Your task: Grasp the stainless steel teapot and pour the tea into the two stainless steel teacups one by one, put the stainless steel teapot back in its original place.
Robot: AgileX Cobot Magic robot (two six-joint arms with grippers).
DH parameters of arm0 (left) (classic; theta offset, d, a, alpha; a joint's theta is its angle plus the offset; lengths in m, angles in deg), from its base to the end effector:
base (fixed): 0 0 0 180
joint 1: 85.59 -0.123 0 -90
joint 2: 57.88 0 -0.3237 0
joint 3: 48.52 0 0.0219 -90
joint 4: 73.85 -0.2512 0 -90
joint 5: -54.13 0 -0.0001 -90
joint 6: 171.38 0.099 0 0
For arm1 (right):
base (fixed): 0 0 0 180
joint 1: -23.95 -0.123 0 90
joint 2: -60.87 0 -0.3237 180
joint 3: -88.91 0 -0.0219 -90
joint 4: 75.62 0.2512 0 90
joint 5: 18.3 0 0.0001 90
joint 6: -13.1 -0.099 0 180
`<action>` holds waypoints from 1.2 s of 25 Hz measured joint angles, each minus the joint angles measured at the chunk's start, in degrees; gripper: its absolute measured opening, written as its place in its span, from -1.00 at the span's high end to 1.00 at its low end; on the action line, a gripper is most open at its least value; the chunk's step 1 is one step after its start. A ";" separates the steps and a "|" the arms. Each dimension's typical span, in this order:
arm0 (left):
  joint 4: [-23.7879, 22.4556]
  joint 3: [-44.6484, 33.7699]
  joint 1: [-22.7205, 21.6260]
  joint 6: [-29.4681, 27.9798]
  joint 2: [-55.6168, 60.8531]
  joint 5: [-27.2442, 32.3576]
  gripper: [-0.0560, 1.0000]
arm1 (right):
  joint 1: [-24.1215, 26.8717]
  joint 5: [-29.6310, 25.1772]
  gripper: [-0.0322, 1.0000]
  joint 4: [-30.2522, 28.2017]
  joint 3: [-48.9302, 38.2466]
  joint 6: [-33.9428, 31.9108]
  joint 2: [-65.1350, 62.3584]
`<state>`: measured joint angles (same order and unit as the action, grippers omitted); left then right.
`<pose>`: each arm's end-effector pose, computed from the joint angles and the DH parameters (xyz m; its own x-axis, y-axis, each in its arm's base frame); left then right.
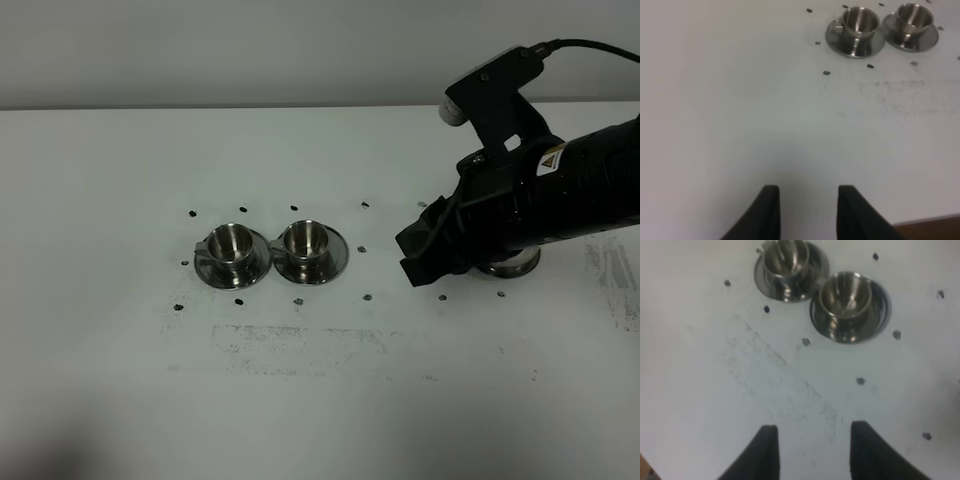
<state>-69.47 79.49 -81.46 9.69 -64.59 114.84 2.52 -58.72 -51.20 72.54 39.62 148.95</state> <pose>-0.0326 -0.0043 0.2616 -0.4910 0.0167 -0.8710 0.1206 0.9915 -0.0490 0.2660 0.1330 0.3296 -0.6643 -0.3949 -0.6346 -0.5960 0.7923 0.1307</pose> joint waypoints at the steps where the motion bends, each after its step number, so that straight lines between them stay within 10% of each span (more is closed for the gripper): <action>1: 0.00 0.00 -0.13 0.00 0.06 0.09 0.35 | 0.00 -0.06 0.24 -0.06 0.00 0.00 0.35; 30: 0.00 0.00 -0.18 0.08 0.18 0.39 0.35 | -0.53 9.40 0.24 -0.88 0.00 0.00 8.22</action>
<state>-69.47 79.49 -81.65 9.76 -64.41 115.23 1.99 -49.32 -52.08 72.54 39.62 157.17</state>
